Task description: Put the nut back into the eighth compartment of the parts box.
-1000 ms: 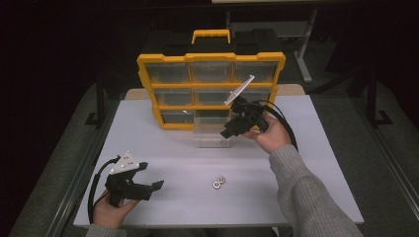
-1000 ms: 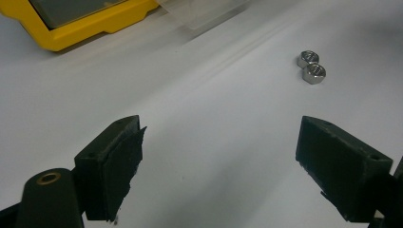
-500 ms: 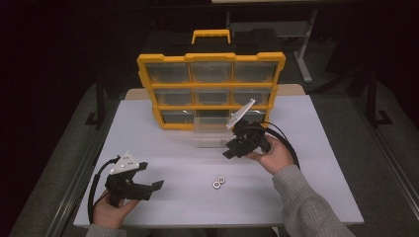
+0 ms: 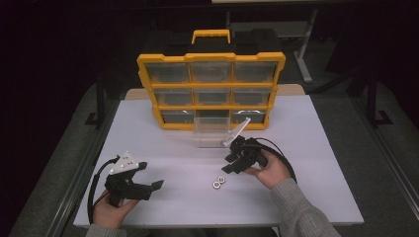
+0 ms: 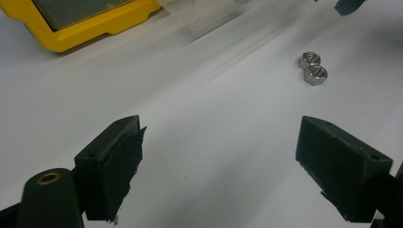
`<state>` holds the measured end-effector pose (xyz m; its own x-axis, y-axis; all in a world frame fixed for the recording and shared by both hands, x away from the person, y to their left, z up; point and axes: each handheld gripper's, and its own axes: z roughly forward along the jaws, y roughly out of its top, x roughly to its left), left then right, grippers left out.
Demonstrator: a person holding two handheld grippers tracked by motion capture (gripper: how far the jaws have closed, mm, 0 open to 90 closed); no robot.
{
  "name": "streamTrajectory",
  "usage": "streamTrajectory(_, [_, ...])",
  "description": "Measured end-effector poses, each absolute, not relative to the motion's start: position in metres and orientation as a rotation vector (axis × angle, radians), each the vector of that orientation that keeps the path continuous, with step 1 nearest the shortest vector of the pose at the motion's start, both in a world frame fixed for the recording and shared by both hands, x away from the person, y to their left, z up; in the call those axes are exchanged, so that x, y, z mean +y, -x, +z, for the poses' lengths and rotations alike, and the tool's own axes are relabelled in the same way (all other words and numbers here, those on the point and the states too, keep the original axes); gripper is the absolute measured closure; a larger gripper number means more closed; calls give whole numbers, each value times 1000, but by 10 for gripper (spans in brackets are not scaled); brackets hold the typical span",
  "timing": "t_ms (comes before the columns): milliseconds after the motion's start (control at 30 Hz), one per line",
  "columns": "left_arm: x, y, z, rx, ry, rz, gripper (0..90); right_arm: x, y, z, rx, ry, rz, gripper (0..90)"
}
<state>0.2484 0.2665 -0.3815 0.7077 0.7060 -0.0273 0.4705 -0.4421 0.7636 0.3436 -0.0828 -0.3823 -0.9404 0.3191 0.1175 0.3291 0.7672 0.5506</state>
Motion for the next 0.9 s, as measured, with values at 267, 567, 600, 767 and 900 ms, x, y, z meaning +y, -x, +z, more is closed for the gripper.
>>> streamTrajectory(267, [266, -249, -382, 896, -2115, 377, 154, -73, -334, -402, -2956, 507, -873, 561])
streamTrajectory(567, [266, -248, -382, 903, -2103, 375, 154, -68, -331, -415, -2952, 503, -829, 611])
streamTrajectory(600, [266, -248, -382, 902, -2104, 376, 154, -67, -330, -416, -2953, 506, -823, 617])
streamTrajectory(767, [267, -248, -381, 896, -2115, 379, 154, -64, -330, -421, -2960, 499, -805, 635])
streamTrajectory(900, [267, -248, -381, 898, -2113, 377, 154, -60, -330, -424, -2967, 495, -788, 645])
